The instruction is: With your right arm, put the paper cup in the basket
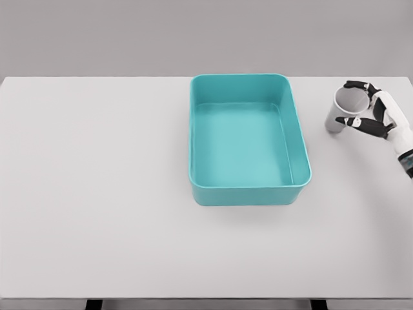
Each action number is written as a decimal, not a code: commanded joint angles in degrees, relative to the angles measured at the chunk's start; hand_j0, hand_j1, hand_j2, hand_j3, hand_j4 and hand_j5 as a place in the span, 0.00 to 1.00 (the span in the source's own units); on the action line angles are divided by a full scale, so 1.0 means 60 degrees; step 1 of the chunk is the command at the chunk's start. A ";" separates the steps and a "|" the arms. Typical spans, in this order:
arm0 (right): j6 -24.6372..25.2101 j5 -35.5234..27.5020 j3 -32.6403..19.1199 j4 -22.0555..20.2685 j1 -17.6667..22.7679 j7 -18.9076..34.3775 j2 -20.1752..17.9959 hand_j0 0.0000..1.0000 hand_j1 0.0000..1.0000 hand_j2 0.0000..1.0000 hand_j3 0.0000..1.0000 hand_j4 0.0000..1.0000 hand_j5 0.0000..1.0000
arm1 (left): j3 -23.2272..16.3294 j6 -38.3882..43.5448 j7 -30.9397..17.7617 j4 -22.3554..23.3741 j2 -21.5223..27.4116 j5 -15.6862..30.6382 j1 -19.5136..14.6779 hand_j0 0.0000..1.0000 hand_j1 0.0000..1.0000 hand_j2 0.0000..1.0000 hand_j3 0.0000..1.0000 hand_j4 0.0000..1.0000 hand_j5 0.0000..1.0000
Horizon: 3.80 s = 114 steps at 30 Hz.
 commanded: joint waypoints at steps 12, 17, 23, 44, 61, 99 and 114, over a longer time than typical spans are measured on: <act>0.0002 -0.0006 0.0049 -0.1287 -0.0264 0.0009 -0.0641 0.62 0.62 0.62 0.62 0.62 0.62 | 0.0000 0.0004 -0.0002 0.0010 0.0000 -0.0004 0.0000 1.00 1.00 1.00 1.00 1.00 1.00; 0.0002 0.0024 0.0078 -0.1756 -0.0513 0.0083 -0.0656 0.62 0.62 0.62 0.62 0.62 0.62 | 0.0000 -0.0010 -0.0002 -0.0005 0.0000 -0.0004 0.0000 1.00 1.00 1.00 1.00 1.00 1.00; 0.0002 0.0360 0.0093 -0.2342 -0.0630 0.0083 -0.0656 0.63 0.63 0.63 0.63 0.63 0.63 | 0.0000 0.0004 -0.0002 -0.0005 0.0000 -0.0004 0.0000 1.00 1.00 1.00 1.00 1.00 1.00; 0.0002 0.2499 0.0869 -0.3529 -0.1274 -0.0005 -0.0187 0.65 0.65 0.65 0.65 0.65 0.65 | 0.0000 0.0004 -0.0002 0.0010 0.0000 -0.0004 0.0000 1.00 1.00 1.00 1.00 1.00 1.00; 0.0002 0.3085 0.1133 -0.3514 -0.1772 -0.0005 0.0252 1.00 1.00 1.00 1.00 1.00 1.00 | 0.0000 0.0004 -0.0002 -0.0005 0.0000 -0.0004 0.0000 1.00 1.00 1.00 1.00 1.00 1.00; 0.0002 0.8183 0.2173 -0.3367 -0.2989 0.0083 -0.3190 1.00 1.00 1.00 1.00 1.00 1.00 | 0.0000 0.0004 -0.0002 0.0010 0.0000 -0.0004 0.0000 1.00 1.00 1.00 1.00 1.00 1.00; 0.0002 0.9545 0.2290 -0.3529 -0.2930 0.0141 -0.3307 1.00 1.00 1.00 1.00 1.00 1.00 | 0.0000 0.0004 -0.0002 0.0009 0.0000 -0.0004 -0.0015 1.00 1.00 1.00 1.00 1.00 1.00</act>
